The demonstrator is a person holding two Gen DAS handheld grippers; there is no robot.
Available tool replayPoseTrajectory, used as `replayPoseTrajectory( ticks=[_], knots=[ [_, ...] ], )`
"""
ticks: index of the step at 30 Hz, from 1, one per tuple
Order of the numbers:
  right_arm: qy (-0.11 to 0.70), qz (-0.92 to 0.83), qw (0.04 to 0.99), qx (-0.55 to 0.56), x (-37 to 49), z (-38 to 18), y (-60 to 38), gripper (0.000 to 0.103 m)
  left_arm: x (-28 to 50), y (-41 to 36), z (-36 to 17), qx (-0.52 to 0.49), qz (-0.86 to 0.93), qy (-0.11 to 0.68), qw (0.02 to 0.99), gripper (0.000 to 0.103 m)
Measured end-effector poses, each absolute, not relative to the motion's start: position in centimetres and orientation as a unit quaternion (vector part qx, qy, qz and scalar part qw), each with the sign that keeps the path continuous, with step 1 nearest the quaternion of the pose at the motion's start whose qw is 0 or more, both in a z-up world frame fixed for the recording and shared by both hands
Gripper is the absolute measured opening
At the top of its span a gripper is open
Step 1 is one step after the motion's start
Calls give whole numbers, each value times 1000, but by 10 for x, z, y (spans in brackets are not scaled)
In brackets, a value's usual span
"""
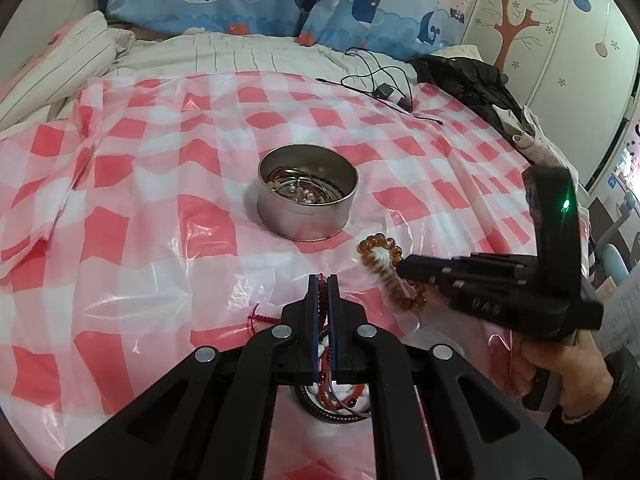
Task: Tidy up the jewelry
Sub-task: 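Grasp a red cord bracelet with the left gripper while the right re-grips the amber beads, then hold the red cord bracelet in the left gripper while the right lifts the amber beads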
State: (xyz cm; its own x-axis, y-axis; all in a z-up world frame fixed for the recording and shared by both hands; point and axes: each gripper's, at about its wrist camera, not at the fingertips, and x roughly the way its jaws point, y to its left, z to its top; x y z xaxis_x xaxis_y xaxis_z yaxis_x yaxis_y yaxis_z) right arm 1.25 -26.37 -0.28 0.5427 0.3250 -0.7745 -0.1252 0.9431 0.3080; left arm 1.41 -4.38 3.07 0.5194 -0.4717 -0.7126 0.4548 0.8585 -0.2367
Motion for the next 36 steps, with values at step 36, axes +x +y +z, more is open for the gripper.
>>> replayPoseTrajectory(
  ticks=[36],
  knots=[
    [401, 266, 791, 378, 20, -2, -297, 12, 16, -47, 24, -5, -255, 419, 871, 4]
  ],
)
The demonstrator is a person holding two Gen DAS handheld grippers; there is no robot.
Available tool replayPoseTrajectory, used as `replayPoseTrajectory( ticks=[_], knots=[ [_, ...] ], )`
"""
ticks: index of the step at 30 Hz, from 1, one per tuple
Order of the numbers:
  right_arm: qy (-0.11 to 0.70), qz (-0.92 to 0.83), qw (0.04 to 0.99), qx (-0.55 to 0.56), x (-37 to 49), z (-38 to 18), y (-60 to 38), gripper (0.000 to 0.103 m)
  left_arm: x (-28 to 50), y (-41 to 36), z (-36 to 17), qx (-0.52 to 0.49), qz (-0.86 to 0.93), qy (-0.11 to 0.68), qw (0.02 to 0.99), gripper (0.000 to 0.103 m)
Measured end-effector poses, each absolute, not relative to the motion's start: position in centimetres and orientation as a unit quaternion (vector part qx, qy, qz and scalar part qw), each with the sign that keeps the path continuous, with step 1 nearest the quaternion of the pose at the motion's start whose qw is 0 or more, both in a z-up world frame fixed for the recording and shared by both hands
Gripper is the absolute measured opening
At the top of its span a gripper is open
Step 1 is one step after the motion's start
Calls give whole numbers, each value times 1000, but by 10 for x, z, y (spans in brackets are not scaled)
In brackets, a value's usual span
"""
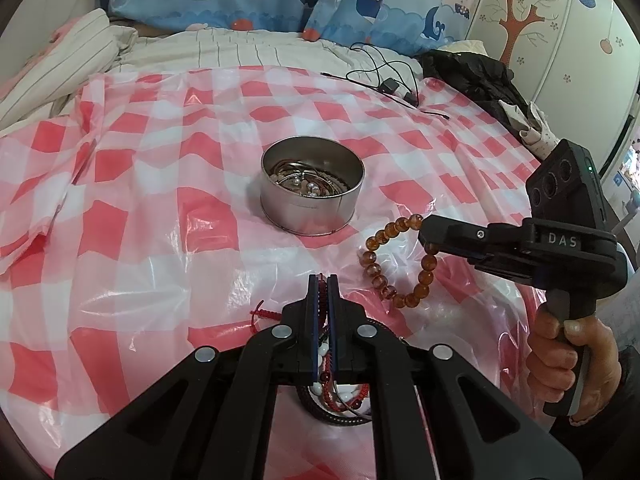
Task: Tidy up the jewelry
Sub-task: 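Hold the red cord bracelet in the left gripper while the right lifts the amber beads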
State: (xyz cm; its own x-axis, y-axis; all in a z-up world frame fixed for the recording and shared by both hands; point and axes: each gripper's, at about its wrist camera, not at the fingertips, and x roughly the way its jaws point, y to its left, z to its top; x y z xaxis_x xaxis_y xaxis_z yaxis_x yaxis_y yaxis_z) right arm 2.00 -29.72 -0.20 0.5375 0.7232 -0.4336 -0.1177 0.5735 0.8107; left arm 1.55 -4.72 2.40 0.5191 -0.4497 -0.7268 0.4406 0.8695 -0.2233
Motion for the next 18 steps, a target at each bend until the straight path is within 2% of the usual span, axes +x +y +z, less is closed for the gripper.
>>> replayPoseTrajectory(
  ticks=[18],
  knots=[
    [400, 281, 800, 348, 14, 4, -285, 12, 14, -53, 25, 20, -242, 412, 878, 4]
  ],
)
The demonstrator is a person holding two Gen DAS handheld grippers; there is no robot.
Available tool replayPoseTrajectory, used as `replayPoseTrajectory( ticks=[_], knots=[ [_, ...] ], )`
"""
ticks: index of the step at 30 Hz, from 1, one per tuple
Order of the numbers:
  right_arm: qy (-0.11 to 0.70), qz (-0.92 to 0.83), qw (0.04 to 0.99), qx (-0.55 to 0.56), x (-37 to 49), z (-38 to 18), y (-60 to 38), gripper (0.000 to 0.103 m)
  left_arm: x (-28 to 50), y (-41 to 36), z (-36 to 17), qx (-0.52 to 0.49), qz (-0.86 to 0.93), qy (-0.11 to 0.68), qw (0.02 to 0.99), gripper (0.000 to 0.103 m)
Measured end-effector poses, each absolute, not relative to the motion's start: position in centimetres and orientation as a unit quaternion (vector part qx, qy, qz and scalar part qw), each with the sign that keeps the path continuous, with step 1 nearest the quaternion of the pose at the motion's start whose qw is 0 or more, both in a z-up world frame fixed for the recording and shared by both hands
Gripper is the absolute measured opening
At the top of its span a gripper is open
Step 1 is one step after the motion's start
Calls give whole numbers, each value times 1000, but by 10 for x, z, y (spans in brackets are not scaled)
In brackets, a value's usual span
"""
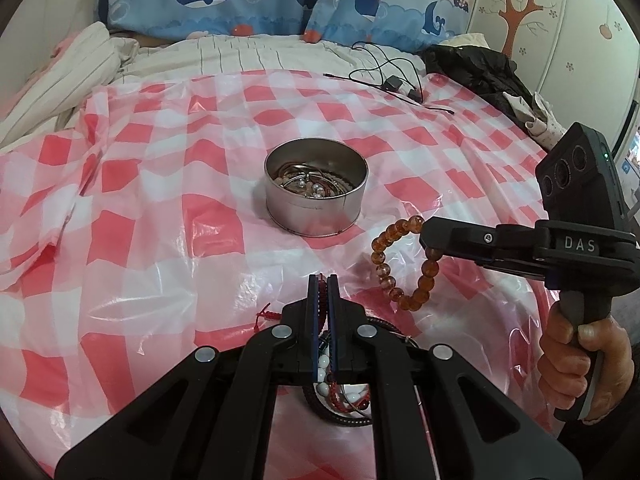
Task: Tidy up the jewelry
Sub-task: 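Hold the red cord bracelet in the left gripper while the right lifts the amber beads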
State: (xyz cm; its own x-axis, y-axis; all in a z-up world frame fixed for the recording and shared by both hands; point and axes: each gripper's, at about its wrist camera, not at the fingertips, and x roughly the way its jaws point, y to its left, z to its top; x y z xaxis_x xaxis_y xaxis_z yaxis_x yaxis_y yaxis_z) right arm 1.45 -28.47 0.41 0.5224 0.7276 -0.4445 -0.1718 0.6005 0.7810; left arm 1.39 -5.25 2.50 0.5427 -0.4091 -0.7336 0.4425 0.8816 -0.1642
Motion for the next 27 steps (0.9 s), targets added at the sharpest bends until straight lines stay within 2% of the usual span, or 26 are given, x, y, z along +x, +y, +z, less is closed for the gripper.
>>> replayPoseTrajectory(
  ticks=[27],
  knots=[
    [395, 289, 798, 352, 14, 6, -282, 12, 13, -55, 26, 29, -240, 410, 879, 4]
  ],
)
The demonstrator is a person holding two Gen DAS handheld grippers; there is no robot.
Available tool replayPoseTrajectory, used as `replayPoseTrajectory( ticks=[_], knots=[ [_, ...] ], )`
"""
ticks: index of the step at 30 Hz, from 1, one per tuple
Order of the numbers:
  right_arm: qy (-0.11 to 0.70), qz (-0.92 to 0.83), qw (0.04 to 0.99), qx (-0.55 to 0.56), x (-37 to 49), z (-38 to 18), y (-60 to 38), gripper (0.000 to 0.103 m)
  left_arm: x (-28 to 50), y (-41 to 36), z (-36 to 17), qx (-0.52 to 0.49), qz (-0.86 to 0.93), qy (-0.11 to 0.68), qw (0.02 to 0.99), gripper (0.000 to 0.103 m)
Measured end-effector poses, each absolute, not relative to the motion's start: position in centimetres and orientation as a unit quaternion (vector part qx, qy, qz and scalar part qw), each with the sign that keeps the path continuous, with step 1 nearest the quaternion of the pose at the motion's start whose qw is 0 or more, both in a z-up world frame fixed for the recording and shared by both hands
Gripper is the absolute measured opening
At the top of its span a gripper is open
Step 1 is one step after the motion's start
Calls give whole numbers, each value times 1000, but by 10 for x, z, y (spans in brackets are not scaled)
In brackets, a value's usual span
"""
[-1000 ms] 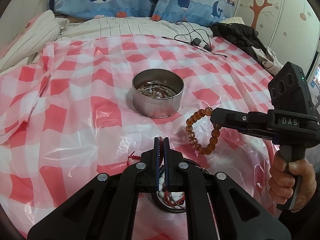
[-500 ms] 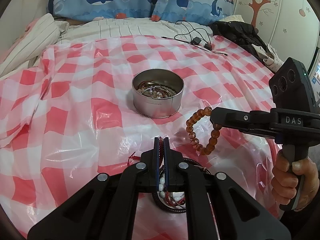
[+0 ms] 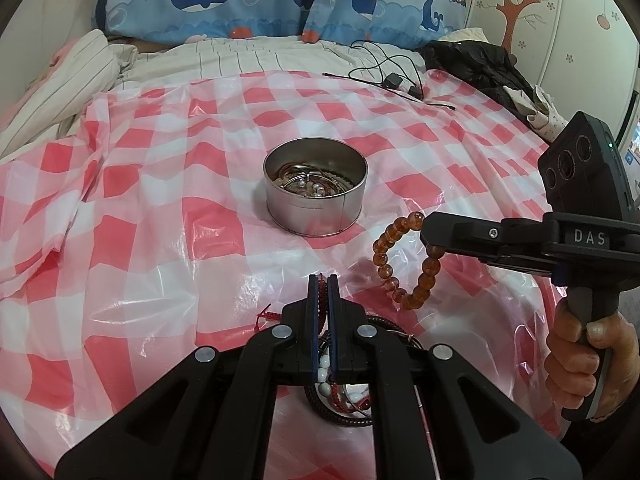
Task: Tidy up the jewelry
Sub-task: 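Hold the red cord bracelet in the left gripper while the right lifts the amber beads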
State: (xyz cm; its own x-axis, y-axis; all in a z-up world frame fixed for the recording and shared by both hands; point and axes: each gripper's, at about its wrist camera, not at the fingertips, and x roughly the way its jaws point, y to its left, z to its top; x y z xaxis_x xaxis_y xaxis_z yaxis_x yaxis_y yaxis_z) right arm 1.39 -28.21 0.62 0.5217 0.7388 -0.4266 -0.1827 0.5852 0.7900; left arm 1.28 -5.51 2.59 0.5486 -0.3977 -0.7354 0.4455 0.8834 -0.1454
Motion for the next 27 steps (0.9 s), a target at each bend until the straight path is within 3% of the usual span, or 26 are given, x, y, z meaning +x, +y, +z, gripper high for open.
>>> replayPoseTrajectory(
  ticks=[27],
  knots=[
    [372, 289, 800, 371, 13, 13, -290, 12, 14, -45, 37, 5, -253, 389, 886, 4]
  ],
)
